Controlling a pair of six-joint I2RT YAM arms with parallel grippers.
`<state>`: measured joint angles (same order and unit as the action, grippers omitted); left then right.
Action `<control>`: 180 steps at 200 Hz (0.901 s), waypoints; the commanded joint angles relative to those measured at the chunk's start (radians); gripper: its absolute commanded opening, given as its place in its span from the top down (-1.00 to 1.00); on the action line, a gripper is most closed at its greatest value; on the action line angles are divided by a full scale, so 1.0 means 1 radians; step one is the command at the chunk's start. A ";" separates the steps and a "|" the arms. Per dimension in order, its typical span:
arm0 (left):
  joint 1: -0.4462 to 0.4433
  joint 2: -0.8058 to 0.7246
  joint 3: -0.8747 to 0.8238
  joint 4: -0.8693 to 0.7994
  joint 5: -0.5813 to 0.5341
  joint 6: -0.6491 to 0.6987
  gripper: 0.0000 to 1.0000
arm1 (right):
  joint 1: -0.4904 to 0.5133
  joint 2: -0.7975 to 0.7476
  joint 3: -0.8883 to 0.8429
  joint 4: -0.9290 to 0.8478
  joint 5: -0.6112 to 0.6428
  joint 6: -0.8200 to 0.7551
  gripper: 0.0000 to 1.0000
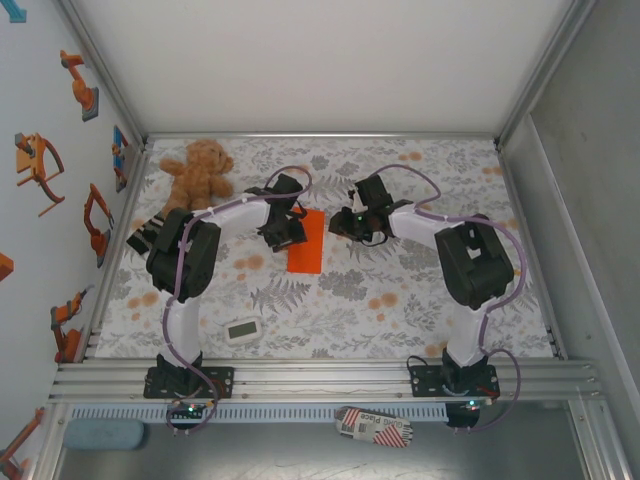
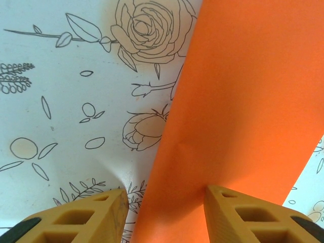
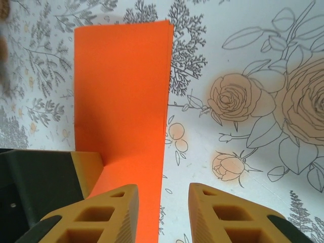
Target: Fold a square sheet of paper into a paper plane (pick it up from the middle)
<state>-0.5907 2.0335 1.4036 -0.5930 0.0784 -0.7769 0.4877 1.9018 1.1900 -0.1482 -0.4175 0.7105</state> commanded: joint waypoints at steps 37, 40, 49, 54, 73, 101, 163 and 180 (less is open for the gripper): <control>0.001 0.106 -0.036 -0.085 -0.055 0.033 0.09 | -0.008 -0.042 -0.012 0.013 0.025 0.011 0.38; 0.001 0.106 -0.036 -0.086 -0.058 0.035 0.09 | -0.008 -0.040 -0.012 0.014 0.021 0.011 0.38; 0.002 0.109 -0.036 -0.086 -0.056 0.048 0.10 | -0.008 -0.034 -0.012 0.018 0.011 0.011 0.38; 0.003 0.110 -0.034 -0.085 -0.054 0.055 0.10 | -0.008 -0.030 -0.011 0.019 0.005 0.012 0.38; 0.001 0.114 -0.034 -0.086 -0.054 0.074 0.11 | -0.008 -0.020 -0.013 0.024 -0.011 0.013 0.39; 0.003 0.120 -0.033 -0.087 -0.058 0.085 0.13 | -0.008 -0.012 -0.015 0.027 -0.019 0.012 0.39; 0.004 0.131 -0.022 -0.085 -0.062 0.080 0.18 | -0.008 0.001 -0.012 0.030 -0.035 0.012 0.39; 0.004 0.133 -0.020 -0.086 -0.064 0.079 0.18 | -0.008 0.005 -0.013 0.030 -0.038 0.011 0.39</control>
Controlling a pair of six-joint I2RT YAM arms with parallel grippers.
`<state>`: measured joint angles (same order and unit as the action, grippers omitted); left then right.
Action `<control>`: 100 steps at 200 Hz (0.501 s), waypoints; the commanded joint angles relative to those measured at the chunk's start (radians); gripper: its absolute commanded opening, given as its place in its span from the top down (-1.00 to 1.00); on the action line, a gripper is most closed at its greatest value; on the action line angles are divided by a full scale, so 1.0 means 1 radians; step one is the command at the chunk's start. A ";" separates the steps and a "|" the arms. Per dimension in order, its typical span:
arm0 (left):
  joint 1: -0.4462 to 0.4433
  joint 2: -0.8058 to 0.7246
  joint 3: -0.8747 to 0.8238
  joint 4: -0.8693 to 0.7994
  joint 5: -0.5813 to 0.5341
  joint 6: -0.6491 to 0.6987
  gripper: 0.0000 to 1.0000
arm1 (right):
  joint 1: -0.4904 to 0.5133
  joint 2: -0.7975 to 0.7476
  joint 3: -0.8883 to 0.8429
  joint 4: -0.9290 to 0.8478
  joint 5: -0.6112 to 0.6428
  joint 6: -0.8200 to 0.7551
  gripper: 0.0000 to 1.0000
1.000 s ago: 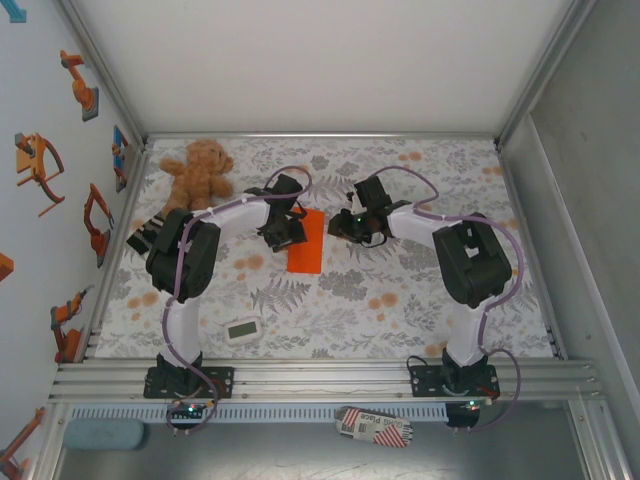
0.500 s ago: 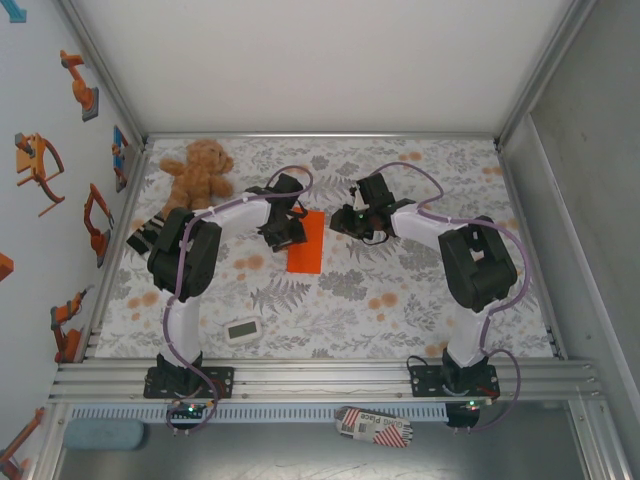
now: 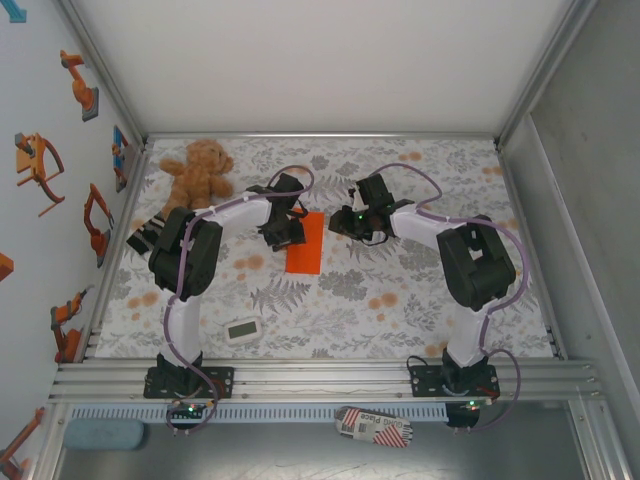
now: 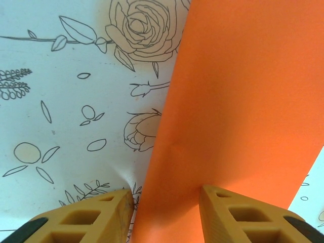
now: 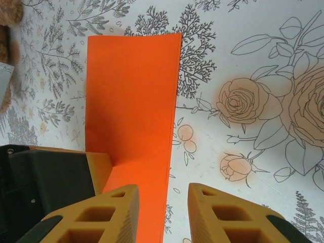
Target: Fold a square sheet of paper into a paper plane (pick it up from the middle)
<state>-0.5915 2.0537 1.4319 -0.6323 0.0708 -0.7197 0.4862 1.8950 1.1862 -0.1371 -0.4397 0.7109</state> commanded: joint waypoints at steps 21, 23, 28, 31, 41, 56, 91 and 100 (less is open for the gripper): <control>0.004 0.118 -0.044 -0.047 -0.055 0.021 0.18 | -0.006 0.016 -0.007 0.019 -0.020 0.012 0.39; 0.004 0.120 -0.042 -0.046 -0.055 0.022 0.18 | -0.006 0.017 -0.007 0.021 -0.021 0.011 0.39; 0.004 0.121 -0.041 -0.049 -0.054 0.022 0.18 | -0.006 0.018 -0.006 0.021 -0.023 0.012 0.38; 0.004 0.121 -0.041 -0.047 -0.054 0.021 0.17 | -0.006 0.019 -0.006 0.021 -0.025 0.012 0.39; 0.005 0.126 -0.040 -0.047 -0.052 0.020 0.17 | -0.006 0.022 -0.004 0.021 -0.029 0.012 0.39; 0.004 0.130 -0.041 -0.048 -0.050 0.022 0.17 | -0.006 0.026 -0.003 0.023 -0.037 0.012 0.39; 0.004 0.135 -0.046 -0.052 -0.049 0.026 0.17 | -0.002 0.036 -0.001 0.026 -0.052 0.012 0.39; 0.004 0.135 -0.047 -0.054 -0.051 0.025 0.16 | 0.000 0.040 0.002 0.027 -0.056 0.011 0.39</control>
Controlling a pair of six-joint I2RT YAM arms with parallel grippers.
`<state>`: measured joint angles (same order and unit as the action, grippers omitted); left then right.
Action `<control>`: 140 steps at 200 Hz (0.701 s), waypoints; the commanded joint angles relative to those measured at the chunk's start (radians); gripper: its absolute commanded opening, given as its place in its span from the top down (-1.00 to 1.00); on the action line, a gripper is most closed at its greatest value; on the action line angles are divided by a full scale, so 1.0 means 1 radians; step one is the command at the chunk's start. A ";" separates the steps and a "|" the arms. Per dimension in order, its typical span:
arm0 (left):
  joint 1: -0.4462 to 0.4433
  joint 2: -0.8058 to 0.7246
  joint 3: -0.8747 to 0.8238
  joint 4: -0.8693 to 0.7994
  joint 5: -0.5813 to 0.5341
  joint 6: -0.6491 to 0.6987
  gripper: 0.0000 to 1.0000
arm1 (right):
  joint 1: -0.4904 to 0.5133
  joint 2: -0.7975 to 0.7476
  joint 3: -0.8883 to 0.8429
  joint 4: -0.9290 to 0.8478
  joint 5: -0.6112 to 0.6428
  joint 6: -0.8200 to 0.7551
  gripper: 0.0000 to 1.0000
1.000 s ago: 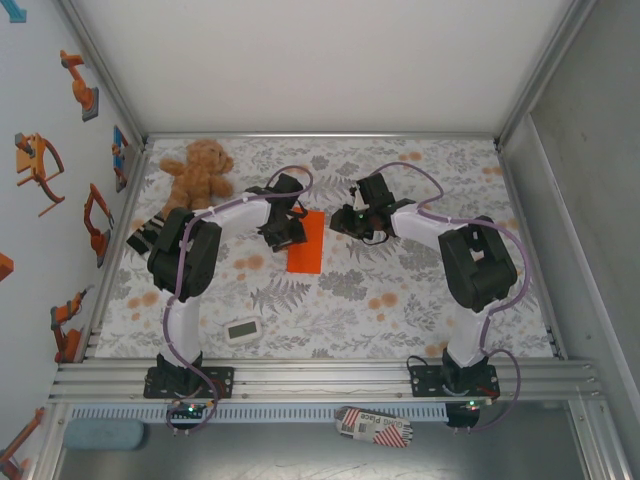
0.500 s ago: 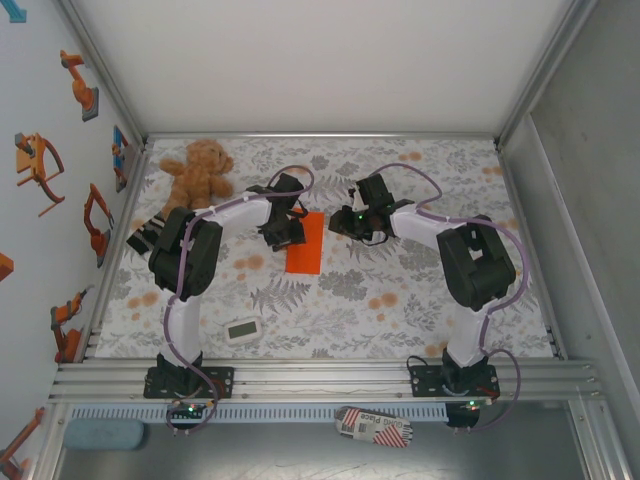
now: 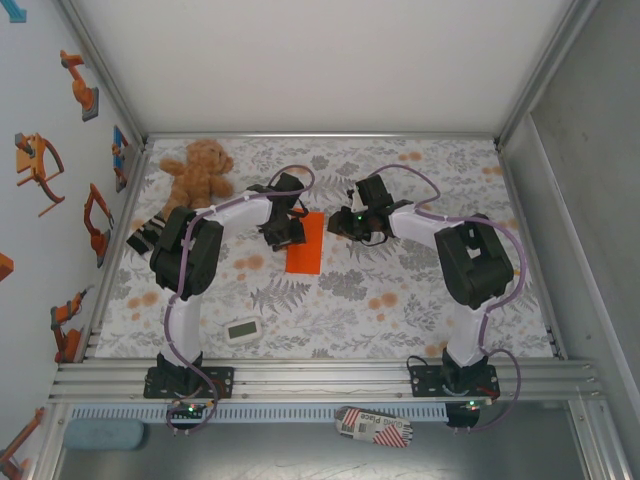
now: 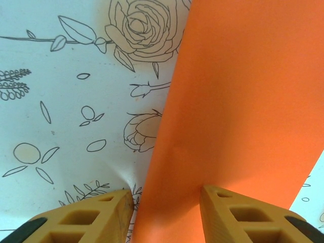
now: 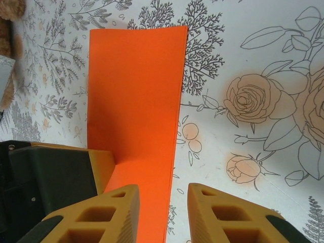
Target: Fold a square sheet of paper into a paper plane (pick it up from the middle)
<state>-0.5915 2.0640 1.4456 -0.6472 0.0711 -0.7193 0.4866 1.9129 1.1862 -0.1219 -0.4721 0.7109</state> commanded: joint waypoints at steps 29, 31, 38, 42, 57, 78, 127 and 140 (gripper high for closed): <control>0.002 0.129 -0.060 -0.037 -0.054 0.025 0.16 | 0.013 0.041 0.017 0.013 -0.044 0.009 0.44; 0.002 0.128 -0.060 -0.039 -0.054 0.026 0.16 | 0.014 0.042 0.018 0.013 -0.045 0.007 0.45; 0.003 0.130 -0.060 -0.039 -0.054 0.027 0.16 | 0.018 0.047 0.024 0.014 -0.050 0.007 0.47; 0.002 0.131 -0.059 -0.039 -0.054 0.027 0.16 | 0.021 0.051 0.028 0.012 -0.050 0.006 0.48; 0.004 0.136 -0.059 -0.039 -0.051 0.027 0.15 | 0.028 0.065 0.044 0.007 -0.056 0.004 0.53; 0.001 0.141 -0.061 -0.041 -0.052 0.025 0.13 | 0.040 0.091 0.065 -0.001 -0.068 0.005 0.57; 0.001 0.147 -0.059 -0.040 -0.053 0.024 0.15 | 0.062 0.125 0.099 -0.001 -0.077 0.009 0.62; 0.001 0.149 -0.059 -0.040 -0.053 0.024 0.15 | 0.067 0.135 0.108 -0.002 -0.082 0.009 0.63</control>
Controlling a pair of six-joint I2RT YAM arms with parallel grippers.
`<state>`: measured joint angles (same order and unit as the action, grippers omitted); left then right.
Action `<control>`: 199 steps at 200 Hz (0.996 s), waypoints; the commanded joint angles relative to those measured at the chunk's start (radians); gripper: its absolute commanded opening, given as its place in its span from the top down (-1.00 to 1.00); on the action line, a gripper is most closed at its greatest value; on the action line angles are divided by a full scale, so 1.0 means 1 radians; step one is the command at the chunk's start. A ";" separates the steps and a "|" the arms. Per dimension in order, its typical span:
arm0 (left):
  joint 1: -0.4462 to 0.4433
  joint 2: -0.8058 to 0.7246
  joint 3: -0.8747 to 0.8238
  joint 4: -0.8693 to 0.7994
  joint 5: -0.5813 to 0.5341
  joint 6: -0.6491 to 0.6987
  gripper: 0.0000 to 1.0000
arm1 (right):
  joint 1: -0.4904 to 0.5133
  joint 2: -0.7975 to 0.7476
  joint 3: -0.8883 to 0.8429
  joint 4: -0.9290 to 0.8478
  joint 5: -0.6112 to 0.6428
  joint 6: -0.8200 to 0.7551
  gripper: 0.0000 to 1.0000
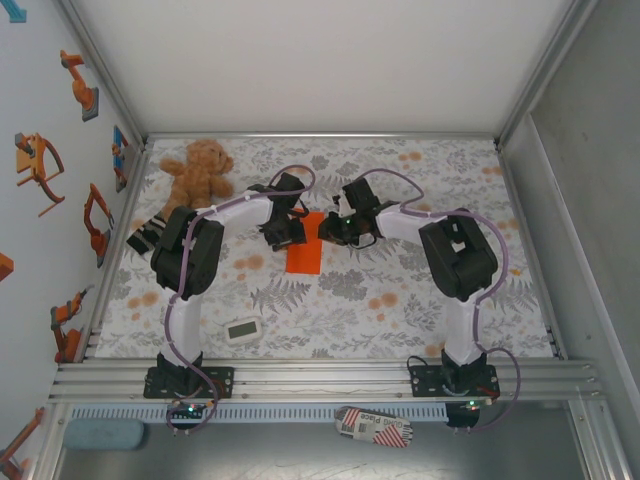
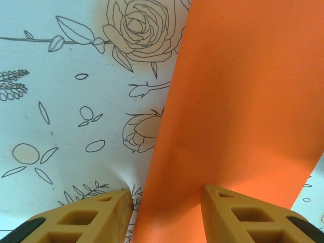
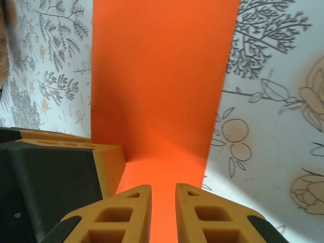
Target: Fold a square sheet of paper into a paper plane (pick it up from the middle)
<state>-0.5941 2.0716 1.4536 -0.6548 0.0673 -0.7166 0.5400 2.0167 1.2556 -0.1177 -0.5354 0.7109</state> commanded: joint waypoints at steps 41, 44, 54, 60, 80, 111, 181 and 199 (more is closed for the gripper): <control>0.002 0.145 -0.068 -0.033 -0.048 0.020 0.15 | 0.023 0.062 0.062 -0.011 -0.031 0.009 0.73; 0.002 0.145 -0.067 -0.033 -0.047 0.020 0.15 | 0.024 0.065 0.063 -0.011 -0.032 0.009 0.74; 0.003 0.148 -0.067 -0.033 -0.048 0.020 0.14 | 0.026 0.072 0.069 -0.016 -0.034 0.005 0.77; 0.002 0.147 -0.068 -0.034 -0.047 0.019 0.15 | 0.026 0.076 0.072 -0.017 -0.035 0.005 0.79; 0.002 0.148 -0.069 -0.033 -0.048 0.017 0.14 | 0.026 0.089 0.071 -0.024 -0.032 0.000 0.82; 0.002 0.145 -0.067 -0.033 -0.051 0.017 0.15 | 0.026 0.110 0.062 -0.057 -0.009 -0.026 0.86; 0.016 0.071 -0.024 -0.055 -0.048 0.028 0.12 | 0.025 0.144 0.038 -0.193 0.082 -0.099 0.94; 0.031 -0.012 0.018 -0.052 -0.050 0.040 0.07 | 0.022 0.154 0.049 -0.249 0.115 -0.141 0.95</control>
<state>-0.5941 2.0655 1.4677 -0.6666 0.0727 -0.7120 0.5591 2.1090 1.3159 -0.1616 -0.5449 0.6479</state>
